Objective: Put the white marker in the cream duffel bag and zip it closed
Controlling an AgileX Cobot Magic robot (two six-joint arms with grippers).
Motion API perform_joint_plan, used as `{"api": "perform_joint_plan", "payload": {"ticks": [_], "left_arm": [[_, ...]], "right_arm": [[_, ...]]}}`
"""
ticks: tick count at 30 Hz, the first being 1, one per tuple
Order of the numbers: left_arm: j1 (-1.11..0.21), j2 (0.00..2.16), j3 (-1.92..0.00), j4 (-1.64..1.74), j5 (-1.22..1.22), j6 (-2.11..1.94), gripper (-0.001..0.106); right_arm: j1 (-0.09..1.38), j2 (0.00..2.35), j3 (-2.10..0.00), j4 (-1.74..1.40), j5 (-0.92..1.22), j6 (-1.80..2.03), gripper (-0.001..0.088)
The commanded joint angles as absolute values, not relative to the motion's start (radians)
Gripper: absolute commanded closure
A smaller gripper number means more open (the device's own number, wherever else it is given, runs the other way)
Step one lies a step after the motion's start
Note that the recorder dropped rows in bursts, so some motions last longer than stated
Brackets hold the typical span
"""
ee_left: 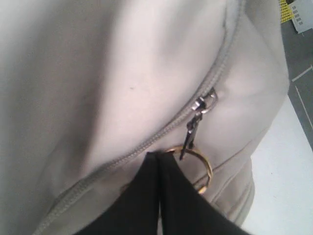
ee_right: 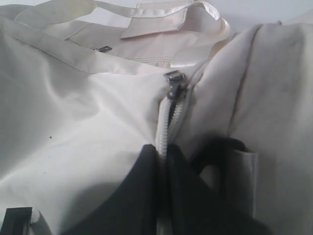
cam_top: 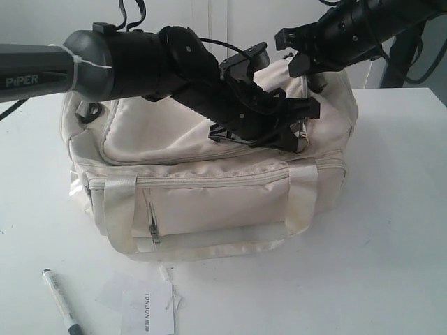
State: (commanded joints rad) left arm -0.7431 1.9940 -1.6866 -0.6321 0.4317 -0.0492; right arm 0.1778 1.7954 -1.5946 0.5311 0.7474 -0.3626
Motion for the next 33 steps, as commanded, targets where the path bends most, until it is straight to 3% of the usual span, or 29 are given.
{"api": "perform_joint_plan", "payload": {"ticks": [15, 19, 20, 23, 27, 28, 31, 33], "left_arm": [[-0.745, 1.898, -1.687, -0.436, 0.491, -0.04, 0.103], [-0.758, 1.895, -1.687, -0.424, 0.503, 0.23, 0.072], [-0.773, 1.895, -1.687, -0.425, 0.505, 0.367, 0.058], [-0.805, 1.895, -1.687, -0.382, 0.485, 0.548, 0.055], [-0.81, 1.909, -1.687, -0.368, 0.375, 0.417, 0.052], [-0.81, 1.915, -1.687, -0.368, 0.357, 0.379, 0.049], [-0.81, 1.948, -1.687, -0.369, 0.363, 0.334, 0.02], [-0.81, 1.959, -1.687, -0.387, 0.395, 0.327, 0.021]], "right_arm": [[0.178, 1.795, -1.595, 0.531, 0.741, -0.378, 0.0868], [0.178, 1.795, -1.595, 0.531, 0.741, -0.378, 0.0868], [0.178, 1.795, -1.595, 0.531, 0.741, -0.38, 0.0868], [0.178, 1.795, -1.595, 0.531, 0.746, -0.38, 0.0868], [0.178, 1.795, -1.595, 0.531, 0.744, -0.382, 0.0868], [0.178, 1.795, -1.595, 0.531, 0.742, -0.386, 0.0868], [0.178, 1.795, -1.595, 0.531, 0.742, -0.388, 0.0868], [0.178, 1.795, -1.595, 0.531, 0.74, -0.388, 0.0868]]}}
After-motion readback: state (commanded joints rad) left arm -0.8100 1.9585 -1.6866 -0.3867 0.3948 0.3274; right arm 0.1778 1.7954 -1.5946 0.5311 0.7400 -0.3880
